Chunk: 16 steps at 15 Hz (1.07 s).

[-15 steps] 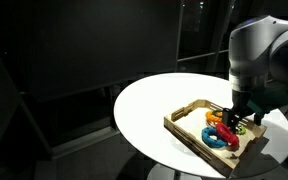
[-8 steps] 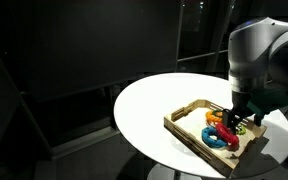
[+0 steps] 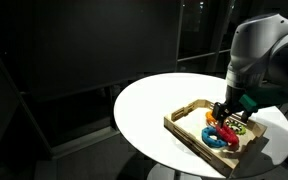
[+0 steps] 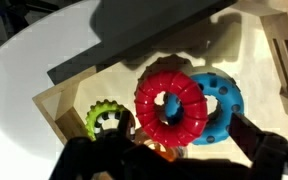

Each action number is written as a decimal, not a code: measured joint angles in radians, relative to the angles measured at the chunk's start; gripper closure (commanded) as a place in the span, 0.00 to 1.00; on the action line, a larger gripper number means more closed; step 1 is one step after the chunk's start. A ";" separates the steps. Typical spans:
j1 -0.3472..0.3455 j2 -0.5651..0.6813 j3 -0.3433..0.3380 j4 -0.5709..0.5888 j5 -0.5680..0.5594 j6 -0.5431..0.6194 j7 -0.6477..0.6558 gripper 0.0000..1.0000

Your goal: Remove the red ring from the wooden tray and put it on the table

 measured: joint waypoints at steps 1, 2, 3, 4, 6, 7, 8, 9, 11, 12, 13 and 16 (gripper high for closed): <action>0.000 0.003 -0.002 -0.004 0.006 0.025 0.000 0.00; 0.000 0.008 -0.005 -0.007 0.011 0.045 0.000 0.00; 0.000 0.014 -0.008 -0.010 0.015 0.065 0.000 0.00; 0.000 0.022 -0.011 -0.014 0.016 0.086 0.000 0.00; 0.000 0.042 -0.018 -0.019 0.019 0.127 0.000 0.00; 0.001 0.054 -0.021 -0.022 0.024 0.150 0.000 0.00; 0.002 0.066 -0.024 -0.023 0.031 0.172 -0.001 0.00; 0.004 0.078 -0.027 -0.023 0.042 0.193 -0.002 0.00; 0.011 0.100 -0.033 -0.023 0.060 0.228 -0.002 0.24; 0.016 0.110 -0.037 -0.023 0.066 0.243 -0.002 0.26; 0.021 0.119 -0.041 -0.023 0.070 0.258 -0.002 0.34; 0.038 0.138 -0.057 -0.022 0.078 0.286 -0.002 0.60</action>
